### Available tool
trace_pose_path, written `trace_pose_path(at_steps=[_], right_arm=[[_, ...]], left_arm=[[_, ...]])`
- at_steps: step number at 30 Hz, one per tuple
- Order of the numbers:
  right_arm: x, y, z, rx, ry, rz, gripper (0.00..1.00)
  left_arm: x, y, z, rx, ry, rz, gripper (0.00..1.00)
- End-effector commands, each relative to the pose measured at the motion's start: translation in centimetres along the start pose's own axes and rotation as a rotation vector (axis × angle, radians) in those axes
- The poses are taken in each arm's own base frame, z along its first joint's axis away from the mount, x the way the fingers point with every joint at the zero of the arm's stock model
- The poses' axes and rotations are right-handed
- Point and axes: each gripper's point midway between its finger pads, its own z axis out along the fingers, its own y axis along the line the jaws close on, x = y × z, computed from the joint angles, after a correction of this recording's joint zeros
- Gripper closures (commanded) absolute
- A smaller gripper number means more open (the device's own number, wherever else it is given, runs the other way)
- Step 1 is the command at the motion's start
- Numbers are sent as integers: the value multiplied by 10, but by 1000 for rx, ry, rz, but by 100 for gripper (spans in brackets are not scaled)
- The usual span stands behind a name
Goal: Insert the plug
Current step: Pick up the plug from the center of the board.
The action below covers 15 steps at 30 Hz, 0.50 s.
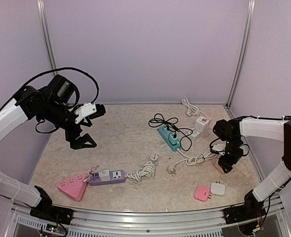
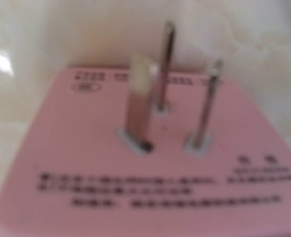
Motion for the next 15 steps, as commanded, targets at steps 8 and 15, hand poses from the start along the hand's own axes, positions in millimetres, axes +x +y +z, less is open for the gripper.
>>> trace_pose_path(at_steps=[8,15], right_arm=[[-15,2,-3,-50,-25,-28,12],[-44,1,-9,-93,-85,-21,35]], left_arm=[[5,0,5,15,23,0,1],[7,1,6,11,32,-1,1]])
